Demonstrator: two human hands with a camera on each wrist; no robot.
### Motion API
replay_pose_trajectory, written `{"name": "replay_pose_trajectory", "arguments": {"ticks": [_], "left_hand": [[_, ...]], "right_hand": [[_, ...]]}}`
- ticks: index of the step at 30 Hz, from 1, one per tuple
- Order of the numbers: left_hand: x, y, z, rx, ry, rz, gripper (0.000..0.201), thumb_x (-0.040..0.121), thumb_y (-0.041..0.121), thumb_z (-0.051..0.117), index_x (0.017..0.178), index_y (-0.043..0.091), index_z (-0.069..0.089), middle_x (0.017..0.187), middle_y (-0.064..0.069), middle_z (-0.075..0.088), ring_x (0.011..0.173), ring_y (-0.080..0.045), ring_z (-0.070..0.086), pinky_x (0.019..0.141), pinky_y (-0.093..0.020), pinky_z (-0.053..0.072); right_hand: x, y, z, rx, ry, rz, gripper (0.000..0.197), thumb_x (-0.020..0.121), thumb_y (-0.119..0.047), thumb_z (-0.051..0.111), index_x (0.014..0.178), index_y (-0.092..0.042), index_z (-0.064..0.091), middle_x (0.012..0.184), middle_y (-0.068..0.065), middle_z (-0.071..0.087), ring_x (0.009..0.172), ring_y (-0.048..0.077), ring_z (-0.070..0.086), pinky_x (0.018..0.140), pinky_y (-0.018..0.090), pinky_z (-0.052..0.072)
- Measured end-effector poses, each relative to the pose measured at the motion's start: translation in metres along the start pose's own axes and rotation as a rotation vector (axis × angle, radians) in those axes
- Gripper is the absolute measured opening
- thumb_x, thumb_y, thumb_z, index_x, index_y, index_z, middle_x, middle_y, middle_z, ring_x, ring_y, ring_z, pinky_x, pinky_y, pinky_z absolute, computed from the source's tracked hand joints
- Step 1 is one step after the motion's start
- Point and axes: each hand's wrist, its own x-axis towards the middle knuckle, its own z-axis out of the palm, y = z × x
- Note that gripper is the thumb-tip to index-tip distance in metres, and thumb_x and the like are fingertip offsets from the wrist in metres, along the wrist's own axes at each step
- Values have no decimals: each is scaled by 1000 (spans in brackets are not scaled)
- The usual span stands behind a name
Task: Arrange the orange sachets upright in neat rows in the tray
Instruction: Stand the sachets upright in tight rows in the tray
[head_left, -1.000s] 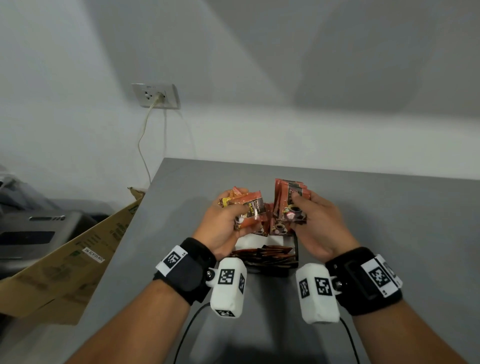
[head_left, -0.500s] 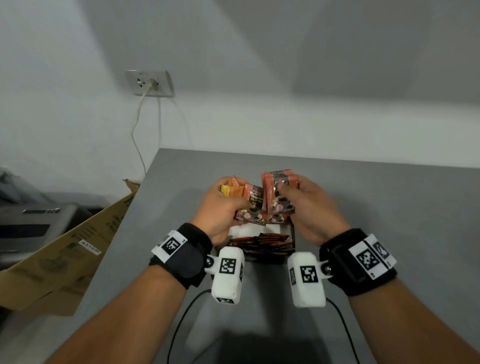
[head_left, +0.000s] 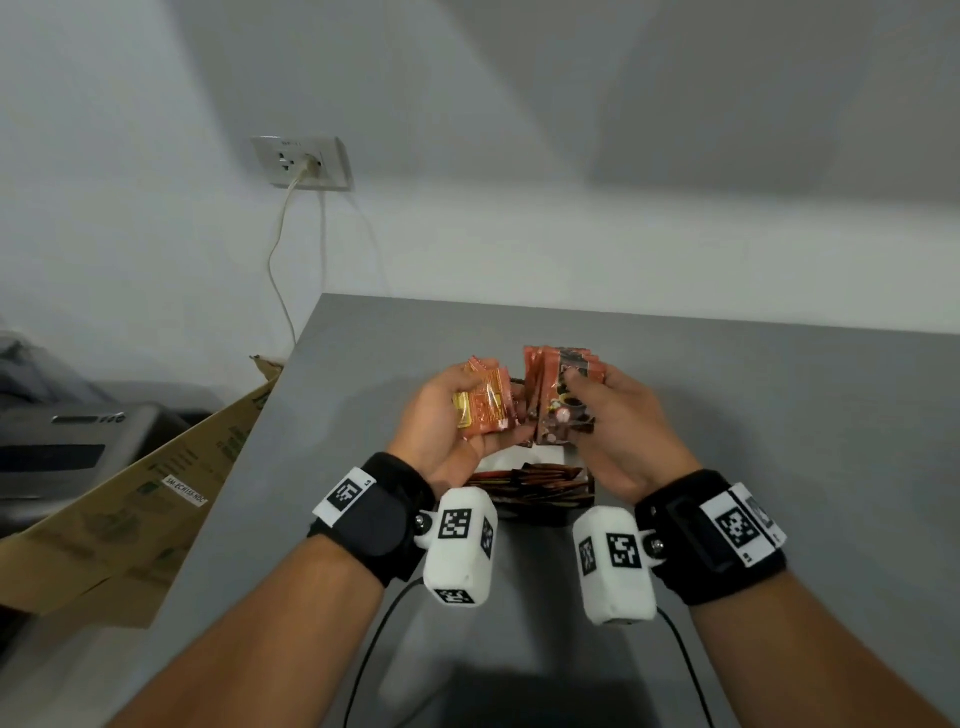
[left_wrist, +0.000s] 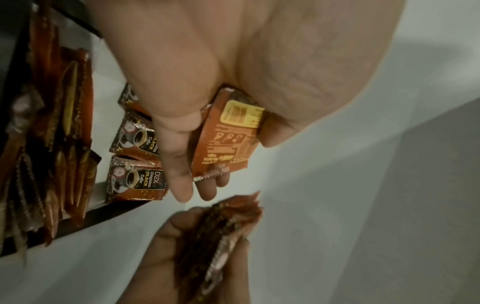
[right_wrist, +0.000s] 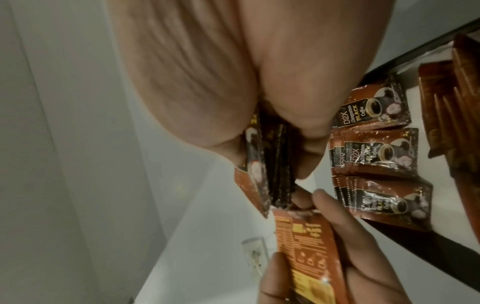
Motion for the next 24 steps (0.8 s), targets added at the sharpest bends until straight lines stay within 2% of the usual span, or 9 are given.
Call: {"name": "replay_pose_trajectory", "arguments": {"ticks": [4, 6, 9, 12, 15, 17, 20, 22, 24], "left_hand": [[-1, 1, -3, 66, 39, 54, 22, 99, 0, 51, 120, 6, 55, 108, -22, 69, 89, -37, 73, 70, -49, 62], [-4, -1, -2, 138, 20, 100, 25, 95, -3, 58, 118, 6, 53, 109, -22, 69, 92, -39, 72, 69, -46, 62], [-7, -2, 2, 195, -30, 136, 31, 93, -5, 60, 120, 6, 51, 108, -22, 69, 93, -35, 72, 71, -46, 62], [-9, 1, 8, 160, -80, 97, 24, 98, 21, 58, 118, 8, 55, 108, -21, 67, 89, -31, 72, 76, -48, 59], [-7, 4, 1, 75, -76, -96, 47, 100, 46, 45, 107, 2, 61, 92, -23, 66, 60, -22, 68, 87, -49, 54], [-7, 6, -4, 75, -64, -205, 38, 96, 35, 52, 105, 0, 62, 79, -20, 62, 51, -19, 63, 74, -40, 60], [-4, 2, -8, 36, -22, -221, 19, 81, 11, 61, 97, 2, 65, 80, -16, 70, 62, -20, 68, 56, -28, 60], [0, 1, -10, -10, 28, -124, 16, 83, -8, 56, 83, 5, 66, 80, -13, 71, 68, -19, 66, 55, -26, 58], [2, 3, -12, -21, 64, 12, 27, 85, -19, 52, 86, 6, 62, 81, -14, 70, 69, -21, 66, 56, -28, 58]], "right_hand": [[-1, -8, -11, 182, -34, -17, 25, 103, -10, 49, 118, 1, 66, 104, 20, 74, 92, 31, 72, 73, 39, 59], [-2, -8, -13, 166, -84, -29, 25, 102, -8, 50, 120, 1, 65, 105, 21, 74, 93, 32, 72, 75, 40, 59], [-5, -3, -9, 40, -142, -31, 25, 100, -6, 51, 121, -1, 63, 112, 22, 72, 102, 35, 69, 93, 49, 55], [-6, 1, -5, -28, -128, -77, 22, 101, -6, 51, 120, -4, 62, 115, 19, 71, 106, 32, 66, 101, 53, 50], [-6, -5, -10, -130, -154, -172, 18, 101, -6, 52, 115, -12, 62, 108, 11, 73, 99, 26, 68, 90, 48, 55], [-8, -10, -13, -295, -213, -232, 16, 100, -7, 54, 110, -17, 61, 101, 3, 74, 92, 20, 70, 79, 37, 56], [-9, -10, -16, -414, -282, -226, 14, 100, -7, 56, 108, -18, 61, 95, 0, 74, 84, 16, 69, 71, 29, 55], [-8, -5, -17, -313, -226, -219, 18, 99, -6, 55, 109, -18, 64, 99, 3, 75, 88, 19, 69, 75, 34, 55], [-8, -2, -17, -25, -154, -151, 21, 99, -4, 52, 114, -10, 65, 101, 9, 75, 91, 23, 71, 77, 38, 56]]}}
